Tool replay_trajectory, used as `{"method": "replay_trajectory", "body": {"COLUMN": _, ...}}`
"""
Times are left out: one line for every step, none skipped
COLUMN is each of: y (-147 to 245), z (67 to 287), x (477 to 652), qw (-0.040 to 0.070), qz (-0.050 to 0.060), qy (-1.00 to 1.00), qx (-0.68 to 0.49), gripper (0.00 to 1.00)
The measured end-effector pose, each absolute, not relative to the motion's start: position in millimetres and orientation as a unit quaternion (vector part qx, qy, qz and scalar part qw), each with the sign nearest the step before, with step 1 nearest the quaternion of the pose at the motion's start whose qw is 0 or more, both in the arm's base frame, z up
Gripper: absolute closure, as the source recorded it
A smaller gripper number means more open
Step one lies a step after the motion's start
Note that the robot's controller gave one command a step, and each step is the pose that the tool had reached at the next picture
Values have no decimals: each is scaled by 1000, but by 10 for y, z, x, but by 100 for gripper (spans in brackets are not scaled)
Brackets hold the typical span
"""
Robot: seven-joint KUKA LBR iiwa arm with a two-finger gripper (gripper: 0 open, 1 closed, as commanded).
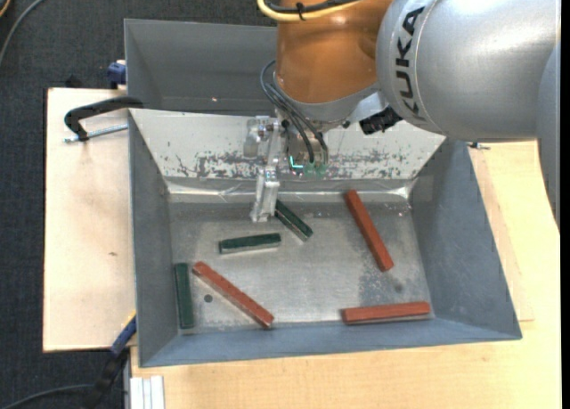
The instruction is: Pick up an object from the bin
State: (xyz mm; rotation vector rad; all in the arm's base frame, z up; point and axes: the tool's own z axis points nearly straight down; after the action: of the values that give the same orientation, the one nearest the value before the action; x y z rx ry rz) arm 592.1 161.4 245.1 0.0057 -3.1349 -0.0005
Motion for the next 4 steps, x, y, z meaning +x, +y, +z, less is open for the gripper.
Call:
{"method": "replay_trajectory", "body": {"y": 1630, "z": 2501, "x": 6007, "qw": -3, "qz": -1, "qy": -1000, "qx": 21, "gripper": 0}}
{"method": "replay_trajectory", "body": {"y": 875, "z": 877, "x": 5529, "qw": 4, "qz": 1, "qy": -1000, "qx": -1, "gripper": 0}}
{"method": "replay_trajectory", "body": {"y": 1548, "z": 701, "x": 5826, "qw": -3, "qz": -3, "qy": -1000, "qx": 17, "gripper": 0}}
{"method": "replay_trajectory", "body": {"y": 1504, "z": 711, "x": 5827, "qw": -3, "qz": -1, "qy": -1000, "qx": 14, "gripper": 100}}
